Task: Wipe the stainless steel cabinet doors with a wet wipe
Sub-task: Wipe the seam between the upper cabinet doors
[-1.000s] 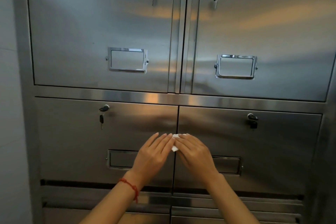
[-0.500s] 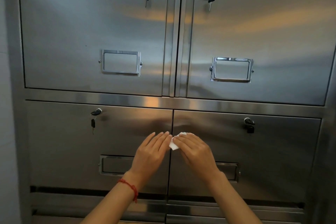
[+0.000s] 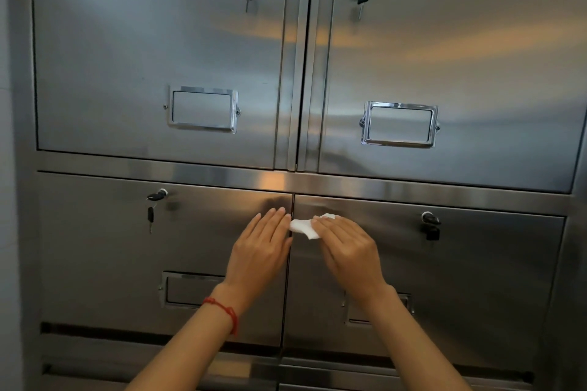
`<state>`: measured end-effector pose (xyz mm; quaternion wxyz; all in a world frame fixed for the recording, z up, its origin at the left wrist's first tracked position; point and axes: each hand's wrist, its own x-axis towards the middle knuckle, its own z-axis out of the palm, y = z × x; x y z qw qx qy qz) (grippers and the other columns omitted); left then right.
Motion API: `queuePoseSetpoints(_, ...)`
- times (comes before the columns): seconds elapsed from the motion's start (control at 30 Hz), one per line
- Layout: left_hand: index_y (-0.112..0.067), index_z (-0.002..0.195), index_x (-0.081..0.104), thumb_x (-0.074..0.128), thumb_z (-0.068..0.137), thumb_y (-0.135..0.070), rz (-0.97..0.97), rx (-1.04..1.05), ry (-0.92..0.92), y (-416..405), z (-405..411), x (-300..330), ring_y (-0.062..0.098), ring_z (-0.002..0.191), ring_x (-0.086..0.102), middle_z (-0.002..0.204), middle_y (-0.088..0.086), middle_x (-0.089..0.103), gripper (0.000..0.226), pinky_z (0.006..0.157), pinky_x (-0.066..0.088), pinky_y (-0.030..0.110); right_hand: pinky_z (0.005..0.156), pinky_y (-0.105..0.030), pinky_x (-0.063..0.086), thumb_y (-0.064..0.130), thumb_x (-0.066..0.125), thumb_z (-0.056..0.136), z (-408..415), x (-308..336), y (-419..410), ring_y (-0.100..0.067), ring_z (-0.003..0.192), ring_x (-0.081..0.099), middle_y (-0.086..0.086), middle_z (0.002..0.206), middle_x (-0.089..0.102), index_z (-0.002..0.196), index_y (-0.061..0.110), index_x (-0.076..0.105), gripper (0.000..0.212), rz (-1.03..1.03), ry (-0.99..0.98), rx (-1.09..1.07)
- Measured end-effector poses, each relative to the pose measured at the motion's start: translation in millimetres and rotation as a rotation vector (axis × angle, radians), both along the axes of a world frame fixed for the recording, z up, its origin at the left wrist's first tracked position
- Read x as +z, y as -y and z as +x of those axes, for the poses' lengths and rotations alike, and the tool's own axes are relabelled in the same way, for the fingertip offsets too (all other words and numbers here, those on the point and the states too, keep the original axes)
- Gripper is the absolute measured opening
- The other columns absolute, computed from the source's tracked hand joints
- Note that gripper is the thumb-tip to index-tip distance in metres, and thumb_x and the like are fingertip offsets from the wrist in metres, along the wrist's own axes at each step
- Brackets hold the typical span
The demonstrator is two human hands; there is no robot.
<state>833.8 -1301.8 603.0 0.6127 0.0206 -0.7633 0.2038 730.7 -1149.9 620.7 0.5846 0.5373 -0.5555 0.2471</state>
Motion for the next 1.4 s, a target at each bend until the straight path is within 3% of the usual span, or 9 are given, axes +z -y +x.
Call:
queuePoseSetpoints(0.27,-0.001,0.113,0.066,0.042,0.092,-0.024,-0.029,0.018,-0.027,1.0,-5.3,24.8,0.027,0.108,0.064,0.116,0.015,0.066,0.039,0.095,0.047,0.042,0.091,-0.033,0.051,0.008,0.057,0.086,-5.0,19.8,6.1,-0.021,0.093,0.07,-0.01,0.101,0.072,0.103,0.002,0.073,0.024,-0.065,-0.053,-0.009)
queuePoseSetpoints(0.53,0.001,0.113,0.065,0.023,0.103,-0.028,-0.061,-0.053,-0.047,21.0,-16.4,59.6,0.029,0.108,0.063,0.116,0.017,0.065,0.052,0.096,0.046,0.043,0.092,-0.034,0.048,0.013,0.057,0.086,-10.6,45.0,16.0,-0.024,0.095,0.07,-0.012,0.102,0.072,0.105,0.001,0.071,0.026,-0.112,-0.093,-0.089)
queuePoseSetpoints(0.67,0.001,0.115,0.064,0.038,0.095,-0.025,-0.055,-0.077,-0.039,32.7,-23.9,74.7,0.03,0.109,0.062,0.117,0.019,0.064,0.042,0.095,0.047,0.046,0.092,-0.034,0.049,0.011,0.06,0.084,-11.3,58.1,21.4,-0.025,0.095,0.069,-0.013,0.102,0.072,0.105,0.001,0.071,0.025,-0.143,-0.103,-0.124)
queuePoseSetpoints(0.77,0.0,0.116,0.063,0.039,0.093,-0.026,-0.057,-0.093,-0.029,38.1,-27.2,84.2,0.03,0.109,0.062,0.118,0.019,0.063,0.042,0.096,0.045,0.046,0.094,-0.035,0.045,0.013,0.059,0.086,-9.8,67.4,24.9,-0.026,0.095,0.069,-0.015,0.102,0.071,0.105,0.0,0.07,0.026,-0.155,-0.135,-0.162)
queuePoseSetpoints(0.97,0.0,0.116,0.063,0.02,0.103,-0.032,-0.073,-0.15,-0.028,46.0,-30.5,96.9,0.03,0.109,0.062,0.117,0.018,0.064,0.055,0.097,0.043,0.044,0.093,-0.034,0.045,0.013,0.056,0.086,-4.0,83.5,31.4,-0.027,0.095,0.069,-0.015,0.103,0.071,0.105,-0.001,0.07,0.028,-0.194,-0.159,-0.209)
queuePoseSetpoints(1.1,0.001,0.116,0.063,0.036,0.097,-0.028,-0.104,-0.152,-0.039,49.5,-36.4,107.6,0.032,0.111,0.061,0.119,0.019,0.063,0.044,0.098,0.042,0.046,0.093,-0.035,0.044,0.013,0.055,0.086,-4.9,93.1,32.5,-0.029,0.094,0.07,-0.016,0.102,0.071,0.105,-0.001,0.07,0.029,-0.211,-0.171,-0.258)
queuePoseSetpoints(1.23,0.001,0.118,0.061,0.031,0.1,-0.029,-0.107,-0.171,-0.036,50.8,-43.1,120.8,0.032,0.115,0.058,0.122,0.02,0.061,0.047,0.1,0.041,0.047,0.093,-0.033,0.045,0.012,0.057,0.087,-9.8,102.7,31.3,-0.028,0.094,0.069,-0.016,0.103,0.071,0.106,-0.001,0.07,0.027,-0.236,-0.169,-0.272)
queuePoseSetpoints(1.4,0.002,0.118,0.06,0.039,0.094,-0.025,-0.114,-0.146,-0.064,55.3,-52.3,141.0,0.034,0.119,0.054,0.126,0.021,0.058,0.042,0.101,0.042,0.049,0.091,-0.032,0.048,0.009,0.056,0.087,-15.4,118.4,34.1,-0.027,0.091,0.069,-0.015,0.101,0.071,0.104,-0.001,0.071,0.025,-0.274,-0.2,-0.245)
